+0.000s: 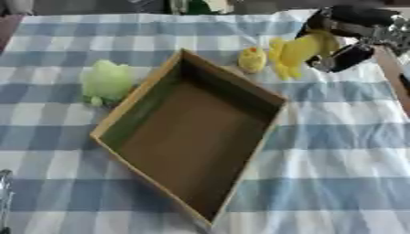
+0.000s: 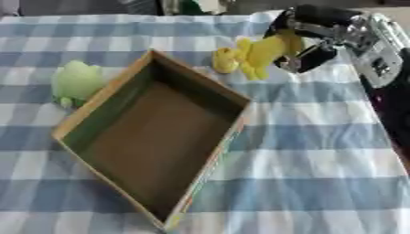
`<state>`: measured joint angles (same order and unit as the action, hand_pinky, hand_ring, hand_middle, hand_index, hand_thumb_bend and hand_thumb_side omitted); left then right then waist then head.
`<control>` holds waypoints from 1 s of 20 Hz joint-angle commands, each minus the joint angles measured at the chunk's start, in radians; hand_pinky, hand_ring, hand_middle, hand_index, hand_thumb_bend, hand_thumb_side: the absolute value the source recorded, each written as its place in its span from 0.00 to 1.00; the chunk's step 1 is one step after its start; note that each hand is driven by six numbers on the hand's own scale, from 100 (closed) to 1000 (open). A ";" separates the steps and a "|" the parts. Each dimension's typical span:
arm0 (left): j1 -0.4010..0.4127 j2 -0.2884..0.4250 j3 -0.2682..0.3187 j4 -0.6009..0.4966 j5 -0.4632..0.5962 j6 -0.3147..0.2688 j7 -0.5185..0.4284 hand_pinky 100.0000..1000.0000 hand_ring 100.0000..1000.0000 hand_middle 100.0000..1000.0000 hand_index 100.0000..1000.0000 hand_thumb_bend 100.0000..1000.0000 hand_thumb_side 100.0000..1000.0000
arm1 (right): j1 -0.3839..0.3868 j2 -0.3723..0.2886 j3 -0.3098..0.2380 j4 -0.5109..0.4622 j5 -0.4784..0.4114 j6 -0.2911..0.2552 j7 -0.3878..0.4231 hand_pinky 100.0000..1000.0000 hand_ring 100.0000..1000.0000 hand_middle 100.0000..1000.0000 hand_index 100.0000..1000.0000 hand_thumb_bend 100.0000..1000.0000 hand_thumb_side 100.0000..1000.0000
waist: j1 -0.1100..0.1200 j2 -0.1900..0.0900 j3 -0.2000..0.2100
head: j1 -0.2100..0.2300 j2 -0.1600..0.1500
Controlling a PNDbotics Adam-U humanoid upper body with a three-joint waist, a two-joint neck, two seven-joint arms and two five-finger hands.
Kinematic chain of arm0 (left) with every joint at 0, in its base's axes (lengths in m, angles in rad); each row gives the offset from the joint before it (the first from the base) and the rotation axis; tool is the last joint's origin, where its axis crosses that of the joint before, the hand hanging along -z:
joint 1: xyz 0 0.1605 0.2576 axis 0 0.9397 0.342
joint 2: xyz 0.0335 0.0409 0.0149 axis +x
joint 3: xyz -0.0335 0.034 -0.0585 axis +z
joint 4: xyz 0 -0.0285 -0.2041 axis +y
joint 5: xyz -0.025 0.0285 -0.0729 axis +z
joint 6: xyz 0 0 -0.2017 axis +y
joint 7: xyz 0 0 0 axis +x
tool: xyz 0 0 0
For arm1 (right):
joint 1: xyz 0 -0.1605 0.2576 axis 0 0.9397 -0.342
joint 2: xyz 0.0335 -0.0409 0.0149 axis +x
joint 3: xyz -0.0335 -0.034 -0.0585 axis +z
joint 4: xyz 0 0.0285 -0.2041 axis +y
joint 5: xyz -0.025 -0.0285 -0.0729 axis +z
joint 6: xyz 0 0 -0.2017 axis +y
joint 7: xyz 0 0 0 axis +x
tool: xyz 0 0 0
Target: Pick up objects on the table and place them in the box.
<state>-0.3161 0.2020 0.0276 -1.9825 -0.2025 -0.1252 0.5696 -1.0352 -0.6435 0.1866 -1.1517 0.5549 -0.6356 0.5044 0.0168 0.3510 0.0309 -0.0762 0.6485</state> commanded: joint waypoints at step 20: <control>-0.014 0.008 -0.006 -0.018 0.007 -0.006 -0.009 0.41 0.50 0.52 0.77 0.00 0.66 | -0.072 0.218 0.203 -0.260 -0.185 0.142 0.270 0.65 0.56 0.35 0.55 0.00 0.02 | 0.005 -0.029 0.009 | -0.027 -0.001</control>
<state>-0.3185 0.2020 0.0217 -1.9825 -0.1979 -0.1295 0.5625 -1.0921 -0.4292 0.3906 -1.3891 0.3798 -0.4480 0.7054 0.0202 0.3448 0.0393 -0.0997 0.6490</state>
